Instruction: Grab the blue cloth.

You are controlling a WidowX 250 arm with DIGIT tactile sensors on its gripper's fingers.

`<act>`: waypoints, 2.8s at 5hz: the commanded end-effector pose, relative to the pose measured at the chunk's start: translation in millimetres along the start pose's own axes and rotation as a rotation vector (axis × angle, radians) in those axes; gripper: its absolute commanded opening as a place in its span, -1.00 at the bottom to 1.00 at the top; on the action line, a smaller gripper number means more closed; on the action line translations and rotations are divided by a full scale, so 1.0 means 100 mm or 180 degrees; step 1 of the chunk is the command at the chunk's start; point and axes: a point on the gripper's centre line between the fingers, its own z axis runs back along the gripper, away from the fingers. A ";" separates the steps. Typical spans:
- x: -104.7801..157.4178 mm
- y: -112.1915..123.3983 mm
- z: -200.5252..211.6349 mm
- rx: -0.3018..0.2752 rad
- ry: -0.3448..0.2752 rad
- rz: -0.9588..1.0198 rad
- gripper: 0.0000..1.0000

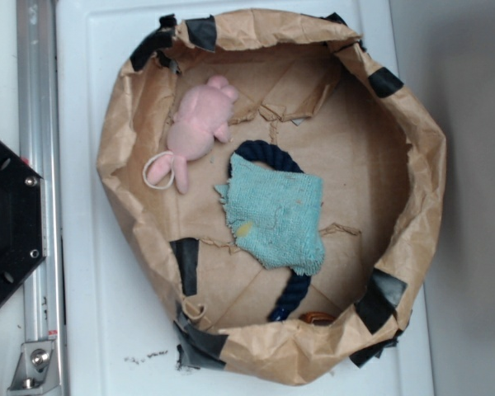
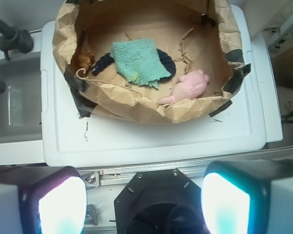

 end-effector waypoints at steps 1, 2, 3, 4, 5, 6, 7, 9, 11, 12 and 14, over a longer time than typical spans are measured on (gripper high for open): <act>0.00 0.00 0.00 0.0000 0.0000 0.0000 1.00; 0.43 -0.03 -0.37 0.0021 -0.0220 0.0204 1.00; 0.77 0.06 -0.79 0.0150 -0.0211 0.0244 1.00; 1.03 0.18 -1.17 0.0225 -0.0016 0.0208 1.00; 1.18 0.20 -1.43 0.0318 0.0115 0.0042 1.00; 1.20 0.04 -1.78 0.0451 0.0250 -0.0324 1.00; 1.15 -0.12 -1.92 0.0296 0.0225 -0.0646 1.00; 1.22 -0.19 -2.27 0.0359 0.0085 -0.0897 1.00; 1.39 0.23 -2.48 0.0313 0.0250 -0.0531 -1.00; 1.43 0.36 -2.32 0.0312 0.0155 -0.0476 -1.00; 1.43 0.34 -2.18 0.0410 0.0083 -0.0544 -1.00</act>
